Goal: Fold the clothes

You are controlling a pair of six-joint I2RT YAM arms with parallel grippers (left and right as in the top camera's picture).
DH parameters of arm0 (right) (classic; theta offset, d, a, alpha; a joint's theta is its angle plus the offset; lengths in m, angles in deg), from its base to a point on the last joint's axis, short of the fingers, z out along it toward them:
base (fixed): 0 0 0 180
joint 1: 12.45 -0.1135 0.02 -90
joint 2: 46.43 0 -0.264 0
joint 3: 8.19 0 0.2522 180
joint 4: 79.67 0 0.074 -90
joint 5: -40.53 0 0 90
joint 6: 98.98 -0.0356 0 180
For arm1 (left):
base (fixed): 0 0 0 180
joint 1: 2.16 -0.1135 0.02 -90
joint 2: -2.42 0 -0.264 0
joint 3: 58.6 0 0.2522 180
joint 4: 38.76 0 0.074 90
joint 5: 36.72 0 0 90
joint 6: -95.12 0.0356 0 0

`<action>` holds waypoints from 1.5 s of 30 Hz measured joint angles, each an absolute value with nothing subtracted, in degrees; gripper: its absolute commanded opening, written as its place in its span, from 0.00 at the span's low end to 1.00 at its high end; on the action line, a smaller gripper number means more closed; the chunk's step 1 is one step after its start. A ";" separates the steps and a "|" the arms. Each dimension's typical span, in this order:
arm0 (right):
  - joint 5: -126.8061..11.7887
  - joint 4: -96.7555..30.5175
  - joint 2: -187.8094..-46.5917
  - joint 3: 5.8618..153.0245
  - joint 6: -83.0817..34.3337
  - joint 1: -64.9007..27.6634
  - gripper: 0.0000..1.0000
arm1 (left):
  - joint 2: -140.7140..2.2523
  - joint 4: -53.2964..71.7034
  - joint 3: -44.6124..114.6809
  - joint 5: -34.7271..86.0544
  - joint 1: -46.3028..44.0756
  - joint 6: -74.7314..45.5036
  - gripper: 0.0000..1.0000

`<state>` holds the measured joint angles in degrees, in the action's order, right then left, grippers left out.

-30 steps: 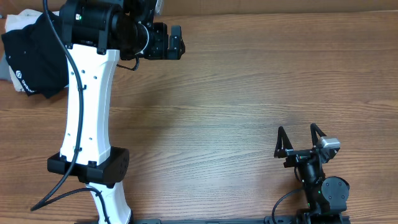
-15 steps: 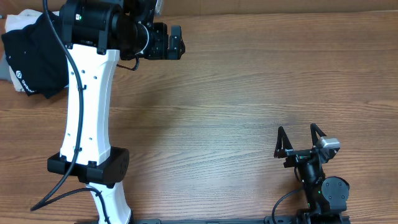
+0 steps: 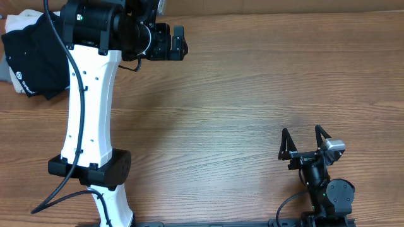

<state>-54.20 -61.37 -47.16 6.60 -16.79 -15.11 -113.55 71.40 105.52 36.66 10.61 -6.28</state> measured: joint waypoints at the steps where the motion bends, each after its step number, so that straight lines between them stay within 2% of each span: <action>1: -54.18 -61.33 -47.16 6.60 -16.79 -15.11 1.00 | -113.52 71.55 105.52 36.70 10.61 -6.28 1.00; 11: -54.20 -61.35 -47.16 6.60 -16.79 -15.11 1.00 | -112.43 68.91 101.06 40.31 10.87 -6.28 1.00; 15: -54.20 -61.35 -47.16 6.60 -16.77 -15.11 1.00 | -107.62 59.31 84.74 41.47 11.01 -6.23 1.00; 21: -54.20 -61.37 -47.16 6.60 -16.66 -15.11 1.00 | -95.80 37.72 52.15 42.41 11.01 -3.52 1.00; 26: -54.20 -61.37 -47.16 6.60 -16.64 -15.11 1.00 | -81.11 17.35 25.81 43.87 11.01 -0.46 1.00; 33: -54.20 -61.37 -47.16 6.60 -16.64 -15.11 1.00 | -58.64 -6.78 -3.32 45.12 10.00 0.89 1.00; 38: -54.20 -61.35 -47.16 6.60 -16.64 -15.11 1.00 | -42.42 -11.46 -18.17 45.47 5.85 1.07 1.00; 45: -54.20 -61.33 -47.16 6.60 -16.61 -15.11 1.00 | -25.55 -14.52 -29.64 46.76 2.55 1.09 1.00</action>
<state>-54.20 -61.33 -47.16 6.60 -16.61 -15.11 -25.55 -14.52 -29.64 46.76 2.55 1.09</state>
